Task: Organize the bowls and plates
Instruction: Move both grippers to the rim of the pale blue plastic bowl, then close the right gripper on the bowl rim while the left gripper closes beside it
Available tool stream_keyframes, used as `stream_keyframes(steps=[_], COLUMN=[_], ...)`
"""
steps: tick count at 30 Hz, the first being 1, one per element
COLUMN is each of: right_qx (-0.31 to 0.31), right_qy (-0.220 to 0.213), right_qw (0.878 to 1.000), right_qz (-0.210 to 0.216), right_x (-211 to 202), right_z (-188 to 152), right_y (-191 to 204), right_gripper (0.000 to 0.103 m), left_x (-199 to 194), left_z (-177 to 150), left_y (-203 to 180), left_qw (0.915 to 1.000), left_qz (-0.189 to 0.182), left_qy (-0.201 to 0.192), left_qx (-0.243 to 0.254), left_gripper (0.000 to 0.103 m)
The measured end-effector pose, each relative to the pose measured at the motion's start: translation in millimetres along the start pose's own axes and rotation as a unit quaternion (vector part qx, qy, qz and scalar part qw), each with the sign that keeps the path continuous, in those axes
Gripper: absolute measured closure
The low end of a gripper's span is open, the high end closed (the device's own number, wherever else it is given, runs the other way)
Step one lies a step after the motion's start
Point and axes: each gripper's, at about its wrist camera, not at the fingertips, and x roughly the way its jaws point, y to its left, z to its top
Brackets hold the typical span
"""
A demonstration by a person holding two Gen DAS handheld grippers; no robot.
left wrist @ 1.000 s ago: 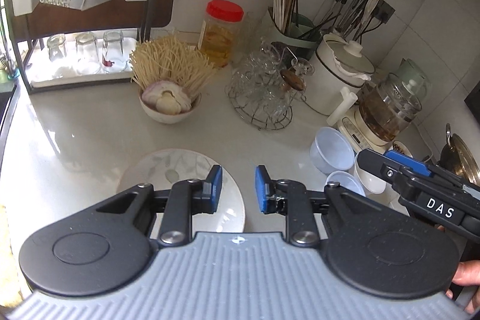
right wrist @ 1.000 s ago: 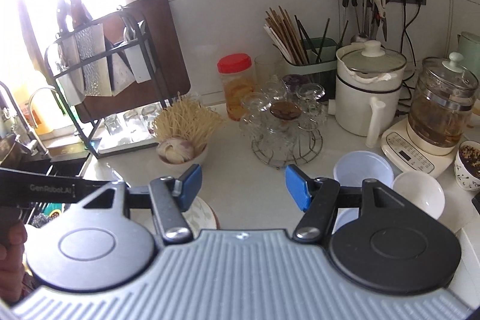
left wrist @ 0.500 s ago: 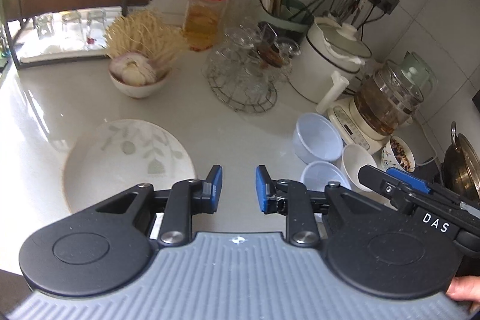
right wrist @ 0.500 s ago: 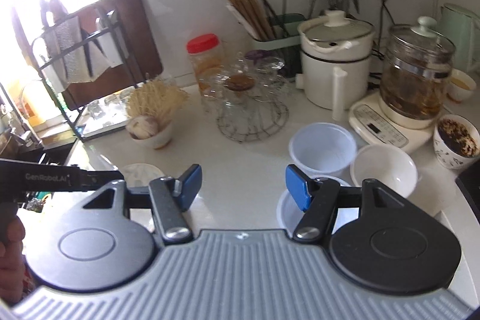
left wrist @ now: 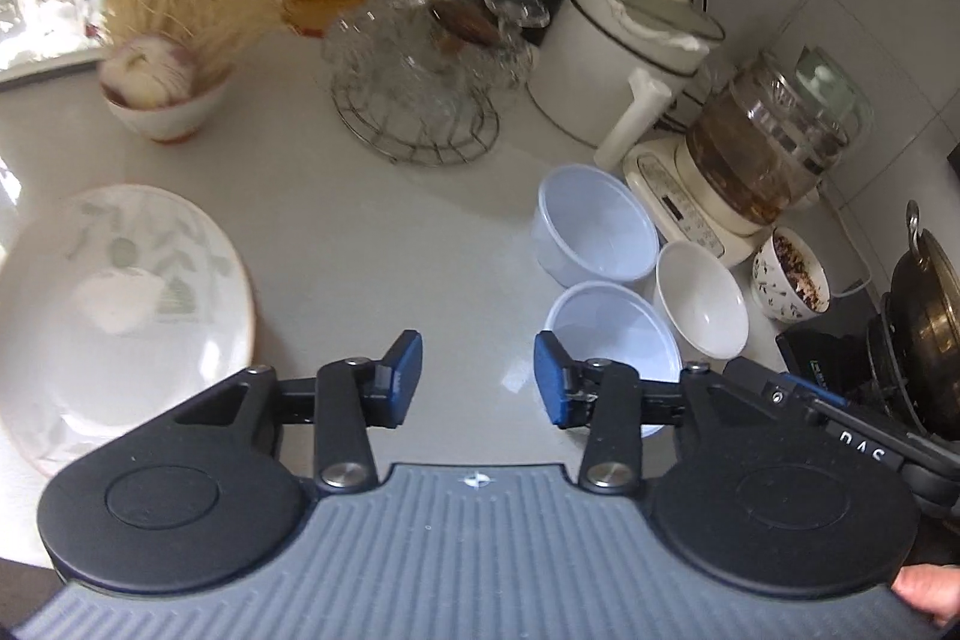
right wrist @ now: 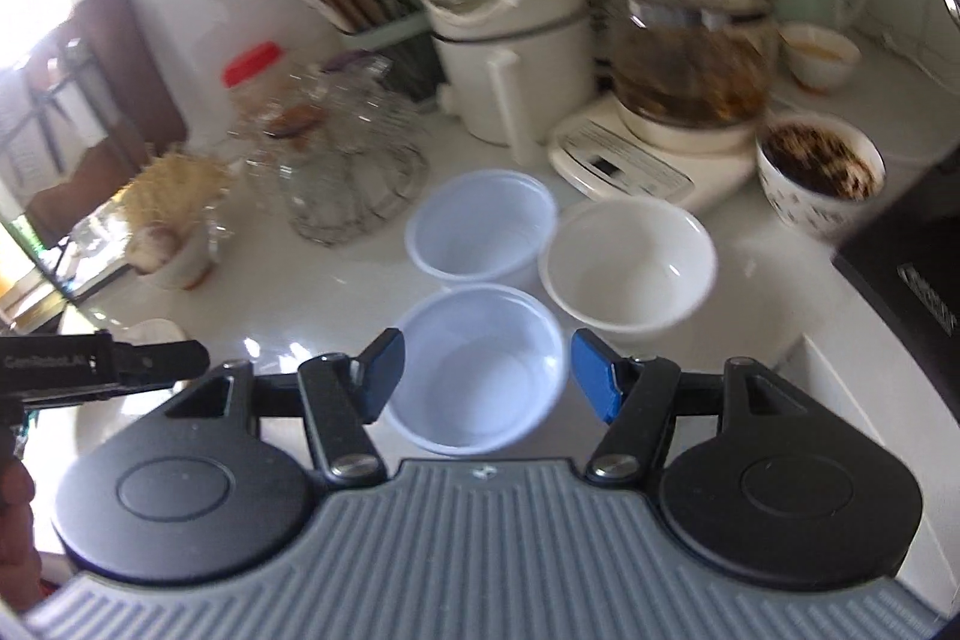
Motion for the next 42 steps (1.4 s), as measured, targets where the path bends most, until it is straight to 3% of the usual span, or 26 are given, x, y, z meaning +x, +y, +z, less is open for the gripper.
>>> stream_keyframes(steps=[9,20,25,28,33,42], right_qx=[0.054,0.082,0.084,0.079,0.066,0.072], right_qy=[0.035,0.062,0.072,0.077,0.083,0.090], right_qw=[0.998,0.994,0.993,0.993,0.992,0.990], right_qz=[-0.022,0.025,0.038,0.043,0.062,0.076], right_x=[35,63,76,80,85,79], right_z=[-9,-9,-8,-5,-1,-3], right_y=[-39,-53,-50,-49,-47,-46], right_gripper=[0.042,0.057,0.078,0.080,0.092,0.092], left_x=[62,107,119,123,122,116], left_z=[-7,-7,-5,-4,-1,1], left_y=[-11,-17,-19,-19,-22,-22], left_qw=[0.9990,0.9967,0.9968,0.9968,0.9965,0.9948], left_qz=[-0.015,-0.042,-0.037,-0.028,-0.025,-0.022], left_qy=[0.042,0.067,0.062,0.065,0.071,0.087], left_qx=[-0.004,-0.014,-0.033,-0.038,-0.036,-0.048], left_gripper=[0.054,0.056,0.072,0.080,0.092,0.092])
